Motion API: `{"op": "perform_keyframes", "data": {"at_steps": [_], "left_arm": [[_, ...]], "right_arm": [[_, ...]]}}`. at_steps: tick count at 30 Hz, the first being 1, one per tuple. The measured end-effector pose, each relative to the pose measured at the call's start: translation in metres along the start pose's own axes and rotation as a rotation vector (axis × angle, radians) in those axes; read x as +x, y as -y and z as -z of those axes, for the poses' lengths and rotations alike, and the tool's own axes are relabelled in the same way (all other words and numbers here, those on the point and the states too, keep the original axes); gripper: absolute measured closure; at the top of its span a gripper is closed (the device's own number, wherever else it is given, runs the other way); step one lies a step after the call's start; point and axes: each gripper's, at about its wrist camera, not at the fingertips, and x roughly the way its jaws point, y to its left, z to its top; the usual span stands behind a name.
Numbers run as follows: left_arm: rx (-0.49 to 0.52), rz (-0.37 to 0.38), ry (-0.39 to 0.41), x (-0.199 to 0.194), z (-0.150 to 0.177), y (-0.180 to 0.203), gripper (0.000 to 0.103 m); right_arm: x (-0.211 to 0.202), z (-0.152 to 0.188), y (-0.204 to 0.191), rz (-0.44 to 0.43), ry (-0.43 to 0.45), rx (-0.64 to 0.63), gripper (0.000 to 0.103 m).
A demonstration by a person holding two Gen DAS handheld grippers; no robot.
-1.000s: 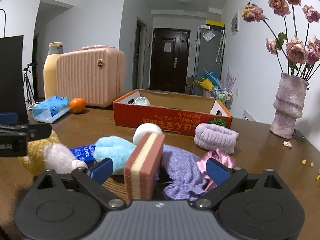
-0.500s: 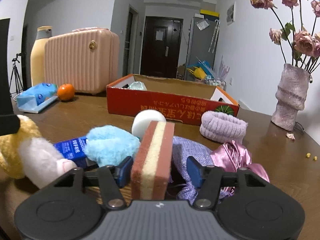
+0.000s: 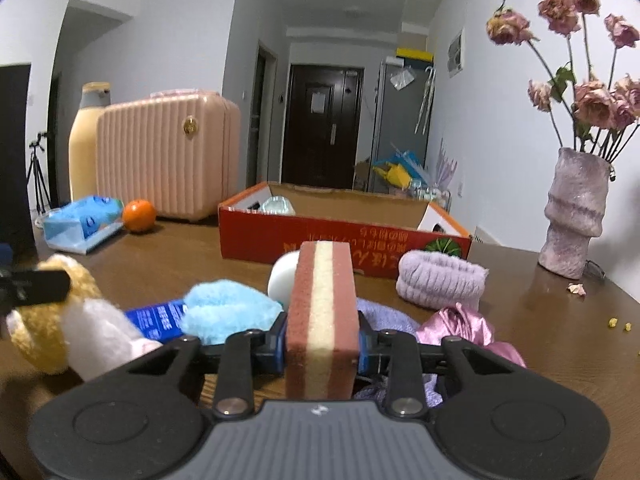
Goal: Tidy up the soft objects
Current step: 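Grasp the striped sponge with the right gripper while the left grasps the plush sheep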
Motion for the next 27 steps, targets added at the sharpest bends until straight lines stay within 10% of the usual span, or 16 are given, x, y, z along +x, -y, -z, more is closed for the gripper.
{"op": "perform_keyframes", "data": {"at_steps": [20, 27], "left_arm": [[-0.024, 0.128, -0.103, 0.039, 0.006, 0.005, 0.001], [0.019, 0.137, -0.069, 0.028, 0.008, 0.014, 0.03]], "right_arm": [[-0.039, 0.008, 0.02, 0.029, 0.059, 0.046, 0.072], [-0.041, 0.009, 0.019, 0.024, 0.061, 0.045, 0.073]]}}
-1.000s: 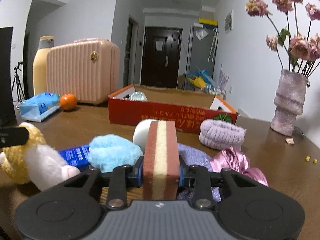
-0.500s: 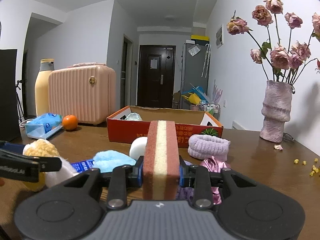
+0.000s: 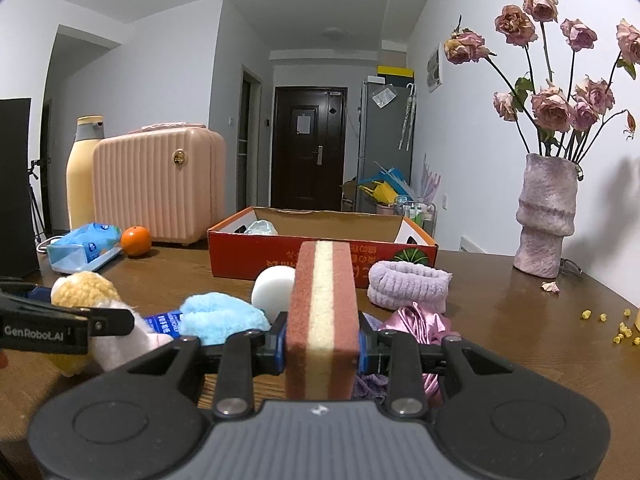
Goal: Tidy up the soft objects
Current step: 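Grasp the striped sponge with the right gripper while the left grasps the plush sheep, then carry the plush sheep with the left gripper while the right carries the striped sponge to the box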
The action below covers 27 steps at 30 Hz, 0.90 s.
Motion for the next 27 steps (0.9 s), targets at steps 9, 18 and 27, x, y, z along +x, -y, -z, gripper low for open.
{"op": "perform_keyframes", "data": {"at_steps": [9, 18, 27], "left_arm": [[0.006, -0.004, 0.036, -0.013, 0.0, 0.006, 0.041], [0.002, -0.003, 0.079, -0.025, -0.001, 0.008, 0.042], [-0.029, -0.002, 0.122, -0.035, -0.01, 0.011, 0.042]], "right_arm": [[-0.001, -0.001, -0.001, -0.01, 0.004, 0.002, 0.072], [-0.002, -0.001, -0.001, -0.012, 0.009, 0.003, 0.072], [-0.003, -0.006, -0.003, -0.013, 0.024, 0.009, 0.072]]}}
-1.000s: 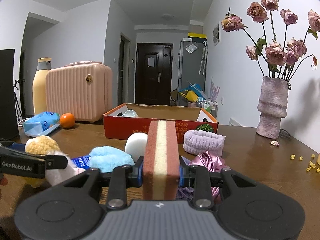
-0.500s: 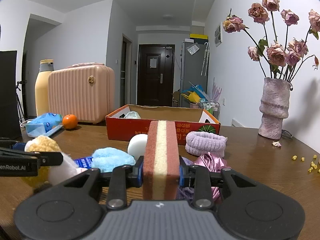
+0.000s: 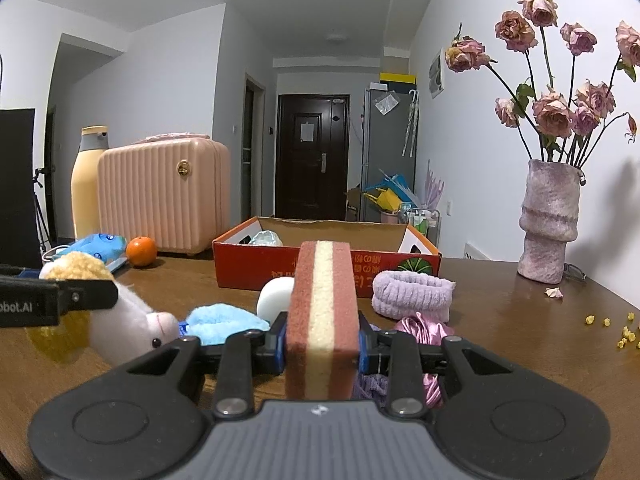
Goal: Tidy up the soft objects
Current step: 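Carry the plush sheep with the left gripper while the right carries the striped sponge to the box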
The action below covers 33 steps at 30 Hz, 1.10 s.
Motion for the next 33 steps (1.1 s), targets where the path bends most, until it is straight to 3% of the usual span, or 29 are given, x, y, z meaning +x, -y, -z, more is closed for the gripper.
{"op": "perform_keyframes", "data": {"at_steps": [15, 33], "left_arm": [[-0.044, -0.033, 0.06, 0.004, -0.024, 0.013, 0.042], [-0.109, -0.058, 0.126, 0.04, -0.062, 0.028, 0.042]], "right_arm": [[0.003, -0.018, 0.006, 0.006, 0.067, 0.011, 0.072], [0.034, -0.048, 0.022, 0.018, 0.123, 0.047, 0.072]]}}
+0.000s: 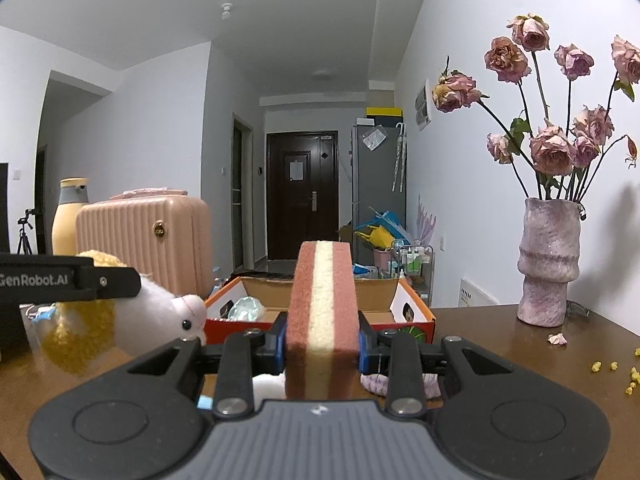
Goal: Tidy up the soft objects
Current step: 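Carry the plush sheep with the left gripper while the right carries the striped sponge to the box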
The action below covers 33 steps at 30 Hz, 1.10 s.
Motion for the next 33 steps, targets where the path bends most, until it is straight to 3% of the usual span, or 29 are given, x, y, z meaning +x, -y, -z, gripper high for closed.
{"op": "perform_keyframes", "data": {"at_steps": [33], "left_arm": [[-0.024, -0.028, 0.08, 0.099, -0.035, 0.036, 0.042]], "right_arm": [[0.102, -0.043, 0.032, 0.001, 0.042, 0.056, 0.072]]}}
